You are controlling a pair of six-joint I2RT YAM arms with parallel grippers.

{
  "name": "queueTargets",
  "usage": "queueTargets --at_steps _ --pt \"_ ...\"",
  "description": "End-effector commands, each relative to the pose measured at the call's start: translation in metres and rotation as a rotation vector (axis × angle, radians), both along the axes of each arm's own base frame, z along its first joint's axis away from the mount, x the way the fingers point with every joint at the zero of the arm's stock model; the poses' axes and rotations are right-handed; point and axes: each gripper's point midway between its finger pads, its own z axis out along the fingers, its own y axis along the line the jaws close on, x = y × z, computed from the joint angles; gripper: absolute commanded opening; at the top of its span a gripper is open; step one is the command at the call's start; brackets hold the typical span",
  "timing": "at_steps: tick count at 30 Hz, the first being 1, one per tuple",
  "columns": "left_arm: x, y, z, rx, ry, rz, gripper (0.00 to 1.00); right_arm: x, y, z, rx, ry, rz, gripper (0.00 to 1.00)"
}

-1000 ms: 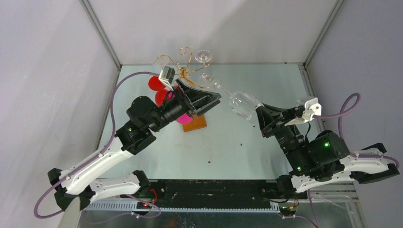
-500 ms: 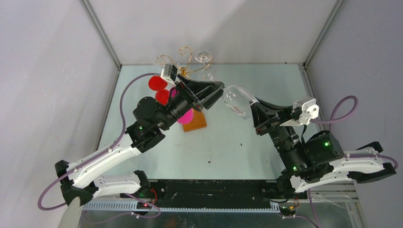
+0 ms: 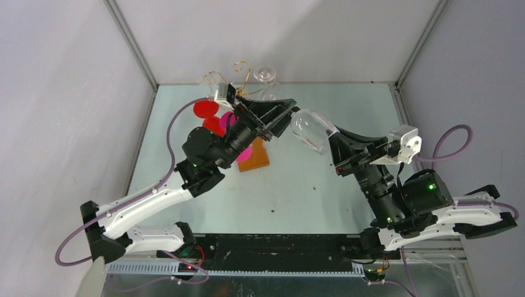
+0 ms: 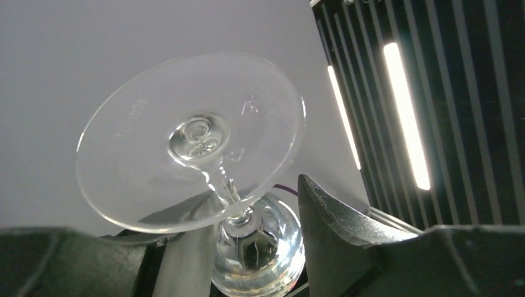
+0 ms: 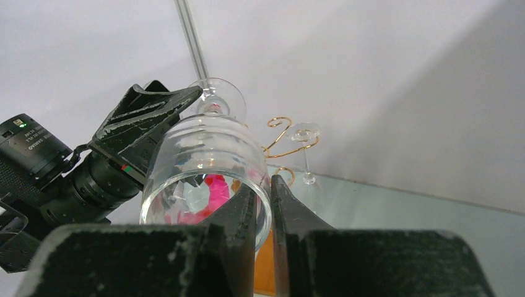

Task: Place the wine glass upside down on the wine glass rack
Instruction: Turn the wine glass upside down at the wine rack.

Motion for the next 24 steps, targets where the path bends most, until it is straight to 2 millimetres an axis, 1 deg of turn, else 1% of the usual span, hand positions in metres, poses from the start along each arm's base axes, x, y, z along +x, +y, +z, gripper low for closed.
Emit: queueTargets --at_steps 1,2,3,8,11,14,19,21,24 --pt "-0.001 0.022 0.024 -0.122 -0.030 0.067 0.50 -0.005 -0.003 0.017 0.084 -0.019 0.053 0.00" --pt "0.000 0.023 0.022 -0.124 -0.029 0.075 0.50 -0.005 -0.003 0.017 0.085 -0.020 0.056 0.00" --pt "0.000 0.028 0.025 -0.138 -0.034 0.089 0.48 -0.006 -0.002 0.017 0.085 -0.019 0.060 0.00" --pt "-0.001 0.030 0.031 -0.154 -0.051 0.093 0.44 -0.006 -0.001 0.015 0.081 -0.012 0.067 0.00" --pt "-0.002 0.029 0.032 -0.166 -0.058 0.090 0.40 -0.006 -0.001 0.012 0.085 -0.012 0.068 0.00" --pt "-0.003 0.030 0.035 -0.179 -0.067 0.088 0.32 -0.006 -0.003 0.010 0.093 -0.011 0.069 0.00" --pt "-0.005 0.031 0.038 -0.184 -0.078 0.088 0.26 -0.006 -0.003 0.007 0.090 -0.005 0.073 0.00" --pt "-0.006 0.031 0.040 -0.190 -0.083 0.086 0.21 -0.006 -0.003 0.007 0.090 -0.004 0.073 0.00" --pt "-0.007 0.029 0.043 -0.194 -0.090 0.079 0.06 -0.006 -0.002 0.006 0.078 -0.007 0.071 0.00"
